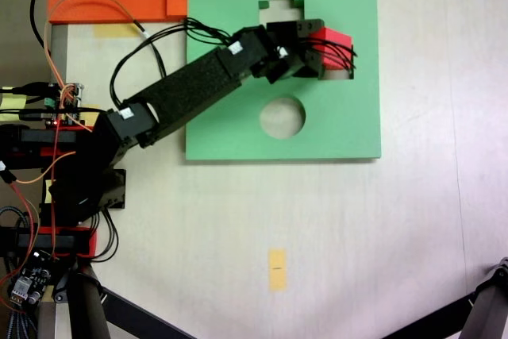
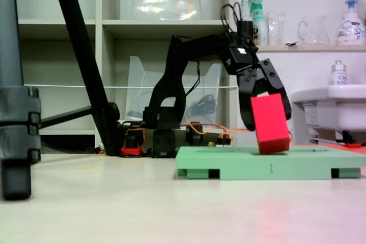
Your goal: Put the square block into the corresponding hole
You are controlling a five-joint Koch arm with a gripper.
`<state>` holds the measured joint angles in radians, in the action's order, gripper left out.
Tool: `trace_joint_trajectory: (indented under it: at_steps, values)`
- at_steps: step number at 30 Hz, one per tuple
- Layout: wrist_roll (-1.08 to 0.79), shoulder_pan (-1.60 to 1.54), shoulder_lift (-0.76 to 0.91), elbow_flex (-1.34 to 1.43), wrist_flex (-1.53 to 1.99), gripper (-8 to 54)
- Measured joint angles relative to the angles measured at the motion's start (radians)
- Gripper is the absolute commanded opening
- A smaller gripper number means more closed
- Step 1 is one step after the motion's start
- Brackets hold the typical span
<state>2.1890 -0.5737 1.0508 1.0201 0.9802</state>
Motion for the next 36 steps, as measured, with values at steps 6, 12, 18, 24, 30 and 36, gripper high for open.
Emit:
trace_joint_trajectory:
  at_steps: [6, 12, 18, 24, 30, 36]
  values:
    - [-0.012, 0.000, -0.002, -0.002, 0.014, 15.0]
    - [-0.023, 0.000, -0.002, -0.023, 0.052, 14.9]
    - [-0.055, 0.003, -0.002, -0.023, 0.067, 14.9]
    - [-0.137, 0.006, -0.018, -0.051, 0.087, 14.9]
    - [-0.138, 0.006, -0.052, -0.078, 0.089, 14.9]
    - [-0.138, 0.009, -0.100, -0.098, 0.084, 14.9]
